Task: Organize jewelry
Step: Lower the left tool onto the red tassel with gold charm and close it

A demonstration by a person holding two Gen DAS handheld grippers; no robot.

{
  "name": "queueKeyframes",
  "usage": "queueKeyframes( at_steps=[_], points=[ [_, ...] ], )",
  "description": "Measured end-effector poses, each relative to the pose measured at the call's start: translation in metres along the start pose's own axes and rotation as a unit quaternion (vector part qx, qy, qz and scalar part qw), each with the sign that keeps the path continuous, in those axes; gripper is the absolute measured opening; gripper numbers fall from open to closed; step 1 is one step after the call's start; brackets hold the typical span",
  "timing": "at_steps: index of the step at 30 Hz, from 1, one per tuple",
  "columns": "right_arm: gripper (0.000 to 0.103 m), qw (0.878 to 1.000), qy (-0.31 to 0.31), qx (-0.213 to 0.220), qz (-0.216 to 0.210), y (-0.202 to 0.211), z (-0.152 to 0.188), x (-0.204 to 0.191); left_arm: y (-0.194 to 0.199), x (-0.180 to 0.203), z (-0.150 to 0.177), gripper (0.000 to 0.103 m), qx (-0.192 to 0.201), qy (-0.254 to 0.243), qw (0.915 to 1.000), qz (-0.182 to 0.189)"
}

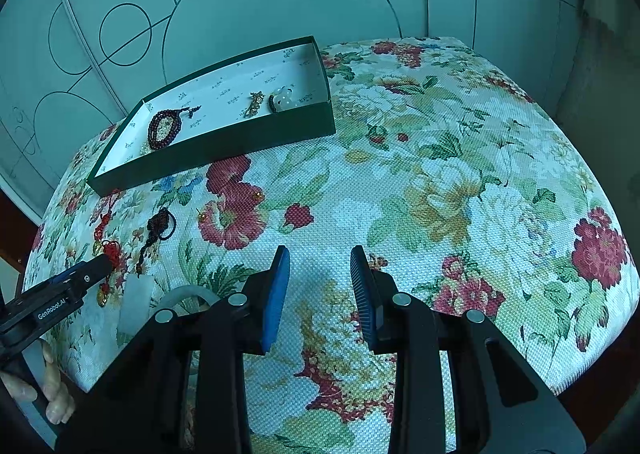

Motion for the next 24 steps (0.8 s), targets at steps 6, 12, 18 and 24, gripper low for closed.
queueKeyframes(
  at_steps=[6,12,18,24],
  points=[
    [0.032,1.0,-0.005,-0.003,-0.004,-0.003,0.0,0.001,-0.006,0.003,-0.002,0.05,0.001,-0.008,0.9999,-0.008],
    [0.032,1.0,-0.009,-0.005,-0.009,-0.006,0.001,0.002,-0.009,0.012,-0.002,0.026,0.003,-0.034,0.9993,-0.017],
    [0.032,1.0,-0.009,-0.006,-0.01,-0.007,0.001,0.001,-0.009,0.012,-0.002,0.012,0.007,-0.046,0.9986,-0.023],
    [0.032,1.0,0.0,-0.001,-0.016,-0.008,-0.004,-0.009,-0.005,0.002,-0.002,0.011,0.012,-0.036,0.9987,-0.034]
  ],
)
Point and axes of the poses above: each gripper's, at about its wrist camera, not at the fingertips, and y roughly against the way its jaws point, x to its right, z to its underside, the point moved 6 cm from there along -y, roughly the way its jaws point, and after that the axes turned 9 degrees about z, right-handed, at the moved point
